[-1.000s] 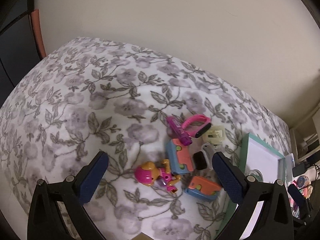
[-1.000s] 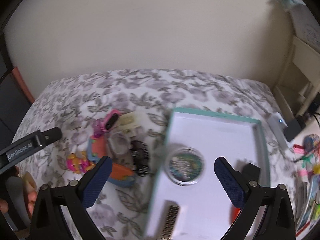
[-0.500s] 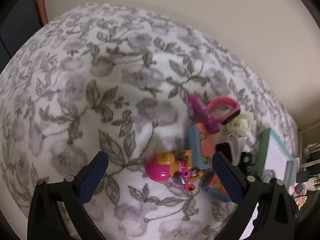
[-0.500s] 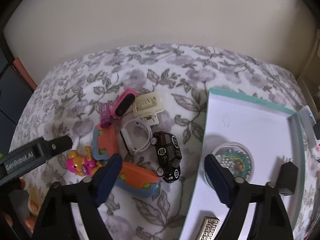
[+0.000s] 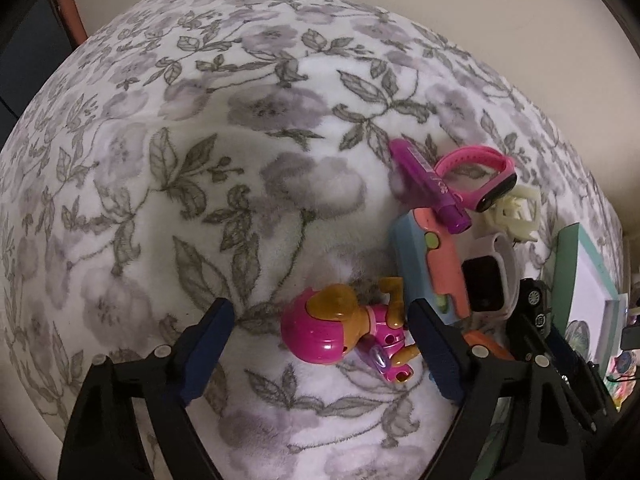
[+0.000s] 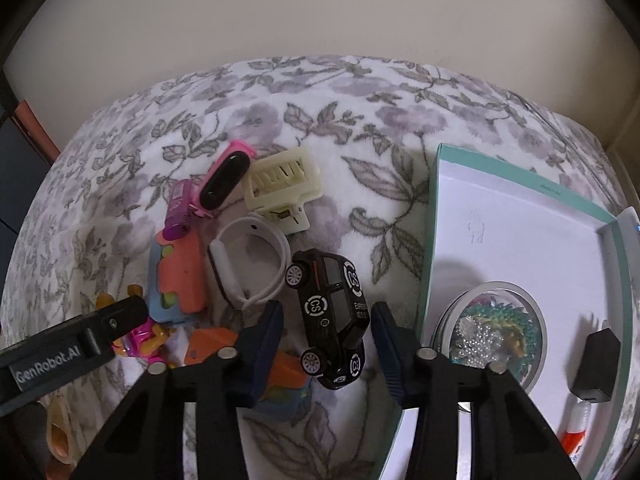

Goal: Organize rigid objects
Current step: 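Grasp the black toy car with the right tool while the left tool grasps the pink-and-yellow figure, then carry the black car with the right tool over the tray while the left tool carries the figure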

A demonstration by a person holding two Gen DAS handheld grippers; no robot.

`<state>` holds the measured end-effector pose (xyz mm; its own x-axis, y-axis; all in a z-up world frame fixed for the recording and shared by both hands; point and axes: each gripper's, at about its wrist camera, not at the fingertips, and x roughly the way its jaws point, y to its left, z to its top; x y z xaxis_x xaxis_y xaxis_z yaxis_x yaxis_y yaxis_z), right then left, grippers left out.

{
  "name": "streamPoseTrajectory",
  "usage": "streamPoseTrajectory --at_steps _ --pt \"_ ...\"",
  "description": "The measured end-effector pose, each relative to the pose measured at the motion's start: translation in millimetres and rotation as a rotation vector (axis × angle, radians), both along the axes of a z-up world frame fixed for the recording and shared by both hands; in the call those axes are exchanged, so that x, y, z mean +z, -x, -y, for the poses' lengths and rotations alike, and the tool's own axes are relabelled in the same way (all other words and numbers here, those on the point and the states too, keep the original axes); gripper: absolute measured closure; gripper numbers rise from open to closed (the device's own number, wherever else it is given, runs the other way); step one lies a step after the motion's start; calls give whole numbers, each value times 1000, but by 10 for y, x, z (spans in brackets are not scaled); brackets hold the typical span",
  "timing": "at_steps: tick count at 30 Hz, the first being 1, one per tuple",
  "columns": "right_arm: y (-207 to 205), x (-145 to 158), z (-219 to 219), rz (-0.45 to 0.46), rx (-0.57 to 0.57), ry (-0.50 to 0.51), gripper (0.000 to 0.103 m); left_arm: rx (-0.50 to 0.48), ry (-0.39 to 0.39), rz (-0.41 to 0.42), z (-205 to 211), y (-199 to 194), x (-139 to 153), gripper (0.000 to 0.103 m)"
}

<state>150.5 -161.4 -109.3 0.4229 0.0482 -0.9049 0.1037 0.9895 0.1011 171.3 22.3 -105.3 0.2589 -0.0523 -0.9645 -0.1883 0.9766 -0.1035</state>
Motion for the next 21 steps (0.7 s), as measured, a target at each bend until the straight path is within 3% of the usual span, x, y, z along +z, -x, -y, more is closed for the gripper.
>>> streamPoseTrajectory --at_steps 3,9,21 --pt "-10 -43 43 -9 -13 -16 68 -11 5 -11 46 -9 -73 20" --pt "-12 -64 46 4 -9 -19 68 -31 27 1 124 -19 -105 37" --pt "6 79 97 30 -9 -64 69 -21 4 -8 106 -12 -55 37"
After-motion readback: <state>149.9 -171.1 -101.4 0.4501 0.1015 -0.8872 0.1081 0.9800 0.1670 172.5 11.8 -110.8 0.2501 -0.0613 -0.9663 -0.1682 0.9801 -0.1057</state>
